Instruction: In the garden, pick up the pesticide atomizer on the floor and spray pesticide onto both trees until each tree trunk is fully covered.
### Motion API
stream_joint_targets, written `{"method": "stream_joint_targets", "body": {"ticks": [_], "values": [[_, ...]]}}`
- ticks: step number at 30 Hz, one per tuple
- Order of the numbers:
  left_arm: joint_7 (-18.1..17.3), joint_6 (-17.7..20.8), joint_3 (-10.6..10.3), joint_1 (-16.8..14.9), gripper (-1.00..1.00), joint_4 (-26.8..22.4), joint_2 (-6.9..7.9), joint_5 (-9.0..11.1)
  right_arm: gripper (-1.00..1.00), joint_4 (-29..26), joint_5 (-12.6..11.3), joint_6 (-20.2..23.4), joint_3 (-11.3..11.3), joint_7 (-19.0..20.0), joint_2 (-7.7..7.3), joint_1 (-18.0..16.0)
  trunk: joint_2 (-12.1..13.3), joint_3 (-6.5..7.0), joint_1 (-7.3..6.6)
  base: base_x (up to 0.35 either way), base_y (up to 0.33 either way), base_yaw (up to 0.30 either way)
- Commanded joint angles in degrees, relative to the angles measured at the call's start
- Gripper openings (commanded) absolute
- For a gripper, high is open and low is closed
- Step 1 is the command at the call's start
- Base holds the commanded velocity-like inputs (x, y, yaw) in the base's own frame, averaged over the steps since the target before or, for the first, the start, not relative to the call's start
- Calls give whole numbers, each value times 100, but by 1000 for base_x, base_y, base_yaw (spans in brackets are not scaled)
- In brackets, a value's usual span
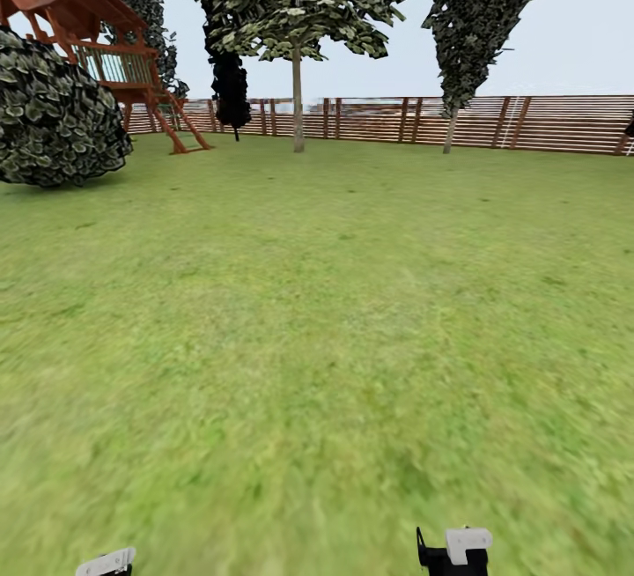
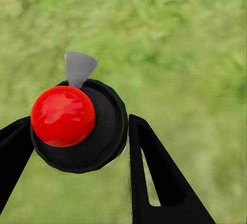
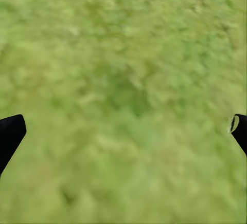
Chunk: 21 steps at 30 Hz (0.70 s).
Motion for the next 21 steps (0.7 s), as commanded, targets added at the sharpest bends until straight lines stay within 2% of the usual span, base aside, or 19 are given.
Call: {"method": "stream_joint_targets", "body": {"ticks": [1, 21], "values": [[-25, -22, 50, -6, -100, 4, -2, -53, 100, 2, -41, -11, 51, -18, 0, -3, -2, -5, 3, 339, 0, 0], [-27, -14, 46, -6, -100, 8, -9, -60, 100, 2, -41, -7, 51, -18, -2, -3, -2, -5, 3, 338, 0, 0]]}}
